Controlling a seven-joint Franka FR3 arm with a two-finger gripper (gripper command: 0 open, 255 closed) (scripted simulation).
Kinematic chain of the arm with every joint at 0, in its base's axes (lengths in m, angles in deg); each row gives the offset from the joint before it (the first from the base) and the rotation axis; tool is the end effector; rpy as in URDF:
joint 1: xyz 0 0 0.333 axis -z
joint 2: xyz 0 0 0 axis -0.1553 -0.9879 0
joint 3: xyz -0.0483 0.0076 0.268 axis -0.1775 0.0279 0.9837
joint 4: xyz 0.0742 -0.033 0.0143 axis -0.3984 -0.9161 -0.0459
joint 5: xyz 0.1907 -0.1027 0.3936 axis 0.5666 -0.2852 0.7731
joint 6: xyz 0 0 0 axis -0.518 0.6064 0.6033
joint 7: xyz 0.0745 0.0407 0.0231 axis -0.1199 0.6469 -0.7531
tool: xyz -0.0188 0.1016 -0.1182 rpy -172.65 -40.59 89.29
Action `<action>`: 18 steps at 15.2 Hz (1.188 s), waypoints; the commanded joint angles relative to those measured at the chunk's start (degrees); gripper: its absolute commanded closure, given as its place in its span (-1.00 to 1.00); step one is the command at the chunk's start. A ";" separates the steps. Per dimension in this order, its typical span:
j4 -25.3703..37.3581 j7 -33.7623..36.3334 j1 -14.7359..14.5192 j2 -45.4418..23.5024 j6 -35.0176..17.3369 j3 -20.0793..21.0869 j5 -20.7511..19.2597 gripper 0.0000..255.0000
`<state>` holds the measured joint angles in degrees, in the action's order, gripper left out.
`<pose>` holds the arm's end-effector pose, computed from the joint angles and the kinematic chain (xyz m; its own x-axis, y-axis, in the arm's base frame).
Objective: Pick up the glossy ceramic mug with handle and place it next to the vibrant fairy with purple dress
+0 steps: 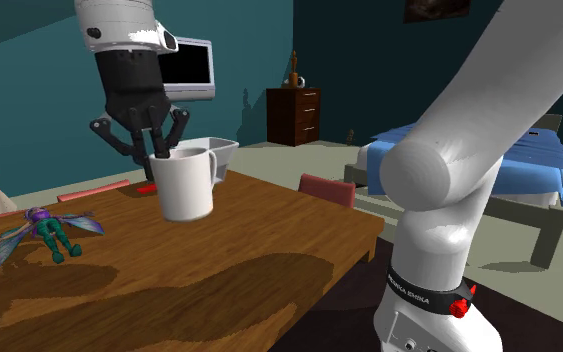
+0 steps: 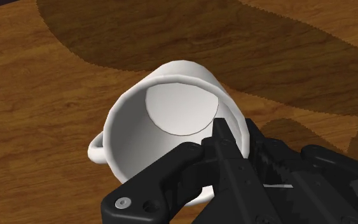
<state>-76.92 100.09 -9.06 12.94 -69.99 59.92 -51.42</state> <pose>0.3442 0.3891 0.3764 0.9948 -0.0835 -0.0580 -0.0794 -0.9945 0.0689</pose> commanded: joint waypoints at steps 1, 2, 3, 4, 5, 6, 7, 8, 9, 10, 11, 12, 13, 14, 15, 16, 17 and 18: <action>-1.46 0.03 -0.02 -0.26 -1.75 0.46 0.13 1.00; -2.07 0.07 -0.01 -0.46 -2.55 0.71 0.15 1.00; -2.67 0.12 0.02 -0.68 -3.36 0.97 0.16 1.00; -3.26 0.18 0.06 -0.92 -4.17 1.23 0.17 1.00; -3.83 0.24 0.09 -1.18 -4.99 1.51 0.16 1.00; -4.40 0.32 0.14 -1.45 -5.81 1.78 0.14 1.00; -4.95 0.40 0.19 -1.75 -6.63 2.07 0.12 1.00; -5.50 0.49 0.25 -2.06 -7.47 2.36 0.08 1.00; -6.03 0.59 0.32 -2.39 -8.30 2.66 0.03 1.00; -6.55 0.70 0.40 -2.75 -9.15 2.96 -0.03 1.00; -7.06 0.83 0.48 -3.12 -9.99 3.28 -0.11 1.00; -7.56 0.96 0.58 -3.51 -10.85 3.60 -0.20 1.00; -8.05 1.10 0.68 -3.93 -11.71 3.93 -0.31 1.00; -8.53 1.26 0.80 -4.37 -12.57 4.26 -0.44 1.00; -9.00 1.44 0.92 -4.83 -13.44 4.60 -0.59 1.00; -9.45 1.62 1.05 -5.31 -14.32 4.95 -0.76 1.00; -9.90 1.83 1.20 -5.81 -15.20 5.31 -0.95 1.00; -10.33 2.04 1.36 -6.34 -16.09 5.67 -1.16 1.00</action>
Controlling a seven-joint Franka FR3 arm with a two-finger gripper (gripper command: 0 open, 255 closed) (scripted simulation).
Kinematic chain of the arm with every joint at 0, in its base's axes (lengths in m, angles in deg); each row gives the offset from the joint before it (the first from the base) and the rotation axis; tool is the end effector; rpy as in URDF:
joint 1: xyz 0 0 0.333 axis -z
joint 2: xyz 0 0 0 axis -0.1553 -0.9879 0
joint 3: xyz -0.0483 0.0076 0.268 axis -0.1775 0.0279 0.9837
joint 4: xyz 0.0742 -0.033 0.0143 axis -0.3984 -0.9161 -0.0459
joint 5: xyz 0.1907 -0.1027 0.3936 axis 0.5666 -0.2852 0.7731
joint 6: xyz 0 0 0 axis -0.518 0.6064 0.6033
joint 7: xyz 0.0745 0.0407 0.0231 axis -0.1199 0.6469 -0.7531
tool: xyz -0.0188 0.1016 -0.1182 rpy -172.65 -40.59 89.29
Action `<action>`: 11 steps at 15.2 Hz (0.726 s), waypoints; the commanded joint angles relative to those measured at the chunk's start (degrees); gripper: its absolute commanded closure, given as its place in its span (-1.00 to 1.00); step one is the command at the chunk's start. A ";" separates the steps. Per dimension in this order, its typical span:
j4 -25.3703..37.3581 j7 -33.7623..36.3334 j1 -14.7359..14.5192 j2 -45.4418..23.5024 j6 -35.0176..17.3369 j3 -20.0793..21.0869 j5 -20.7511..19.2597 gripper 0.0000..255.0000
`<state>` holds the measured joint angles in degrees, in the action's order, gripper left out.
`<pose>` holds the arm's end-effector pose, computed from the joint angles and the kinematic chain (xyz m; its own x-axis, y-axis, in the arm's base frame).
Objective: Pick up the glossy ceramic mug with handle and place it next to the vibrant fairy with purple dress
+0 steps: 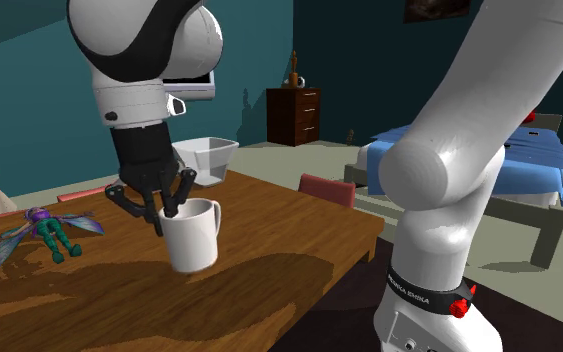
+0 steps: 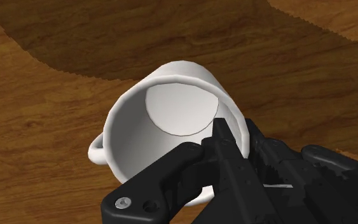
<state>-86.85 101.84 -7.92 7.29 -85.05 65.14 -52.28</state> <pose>0.3333 0.3851 0.2659 0.9948 -0.0836 -0.0577 -0.0796 -0.9944 0.0690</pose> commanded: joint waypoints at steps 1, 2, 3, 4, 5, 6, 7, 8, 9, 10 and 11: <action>-0.82 0.54 0.39 -1.24 -1.93 0.83 -0.54 1.00; -1.18 0.76 0.55 -1.75 -2.72 1.16 -0.78 1.00; -1.18 0.77 0.54 -1.75 -2.72 1.15 -0.78 1.00; -1.18 0.77 0.54 -1.75 -2.72 1.15 -0.78 1.00; -1.18 0.77 0.54 -1.75 -2.72 1.15 -0.78 1.00; -1.18 0.77 0.54 -1.75 -2.72 1.15 -0.78 1.00; -1.18 0.77 0.54 -1.75 -2.72 1.15 -0.78 1.00; -1.18 0.77 0.54 -1.75 -2.72 1.15 -0.78 1.00; -1.18 0.77 0.54 -1.75 -2.72 1.15 -0.78 1.00; -1.18 0.77 0.54 -1.76 -2.72 1.15 -0.79 -1.00; -1.18 0.77 0.54 -1.76 -2.72 1.15 -0.79 -1.00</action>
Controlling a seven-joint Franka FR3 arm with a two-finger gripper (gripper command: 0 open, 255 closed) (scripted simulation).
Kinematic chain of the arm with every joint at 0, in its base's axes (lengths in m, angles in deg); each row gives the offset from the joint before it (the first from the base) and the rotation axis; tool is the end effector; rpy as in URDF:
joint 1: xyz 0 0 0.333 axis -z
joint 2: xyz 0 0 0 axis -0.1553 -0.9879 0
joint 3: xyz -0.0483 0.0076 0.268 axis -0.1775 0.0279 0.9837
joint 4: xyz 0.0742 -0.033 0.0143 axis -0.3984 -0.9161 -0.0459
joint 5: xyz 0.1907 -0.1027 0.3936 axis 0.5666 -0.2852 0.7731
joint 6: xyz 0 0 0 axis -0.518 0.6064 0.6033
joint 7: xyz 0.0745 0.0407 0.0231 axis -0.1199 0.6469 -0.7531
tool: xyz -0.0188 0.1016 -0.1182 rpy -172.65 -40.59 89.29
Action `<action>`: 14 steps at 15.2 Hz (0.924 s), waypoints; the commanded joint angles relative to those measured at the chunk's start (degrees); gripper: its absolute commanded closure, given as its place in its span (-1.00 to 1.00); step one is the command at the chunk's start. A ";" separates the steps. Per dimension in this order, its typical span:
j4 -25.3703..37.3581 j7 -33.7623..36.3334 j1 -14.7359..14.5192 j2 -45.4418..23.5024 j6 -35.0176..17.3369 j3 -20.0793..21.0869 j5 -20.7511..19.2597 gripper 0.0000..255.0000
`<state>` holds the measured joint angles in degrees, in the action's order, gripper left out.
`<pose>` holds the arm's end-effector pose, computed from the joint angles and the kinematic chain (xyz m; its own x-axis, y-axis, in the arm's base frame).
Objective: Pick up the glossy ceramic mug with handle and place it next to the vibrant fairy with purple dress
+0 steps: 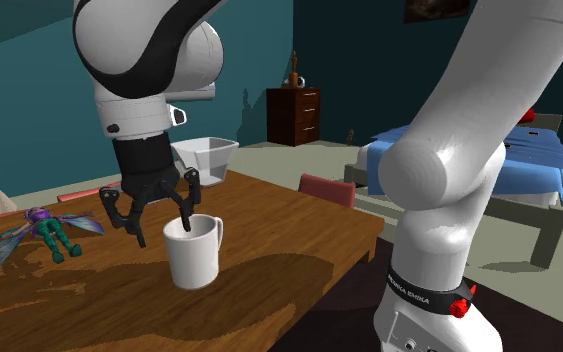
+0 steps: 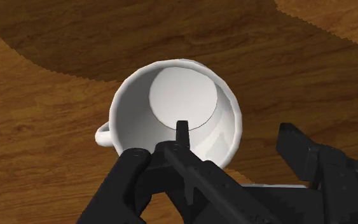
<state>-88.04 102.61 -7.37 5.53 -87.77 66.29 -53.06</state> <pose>0.3308 0.3850 0.2476 0.9948 -0.0838 -0.0575 -0.0798 -0.9945 0.0685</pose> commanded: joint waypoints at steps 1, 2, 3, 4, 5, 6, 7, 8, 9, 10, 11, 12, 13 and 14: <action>0.00 0.00 0.00 0.00 0.00 0.00 0.00 -1.00; 0.00 0.00 0.00 0.00 0.00 0.00 0.00 -1.00; 0.00 0.00 0.00 0.00 0.00 0.00 0.00 -1.00; 0.00 0.00 0.00 0.00 0.00 0.00 0.00 -1.00; 1.25 -0.46 -0.27 1.13 2.20 -0.77 0.43 -1.00; 2.57 -0.83 -0.48 2.12 4.35 -1.50 0.73 -1.00; 3.95 -1.11 -0.64 2.96 6.47 -2.19 0.91 -1.00; 5.09 -1.28 -0.73 3.54 8.11 -2.71 0.99 -1.00; 5.09 -1.28 -0.74 3.53 8.11 -2.72 0.99 -1.00; 5.09 -1.28 -0.75 3.54 8.11 -2.73 0.99 -1.00; 5.09 -1.28 -0.74 3.53 8.11 -2.72 0.99 -1.00; 5.09 -1.28 -0.74 3.53 8.11 -2.72 0.99 -1.00; 5.09 -1.28 -0.74 3.53 8.11 -2.72 0.99 -1.00; 5.09 -1.28 -0.74 3.53 8.11 -2.72 0.99 -1.00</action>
<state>-82.96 101.34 -8.11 9.04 -79.69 63.58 -52.08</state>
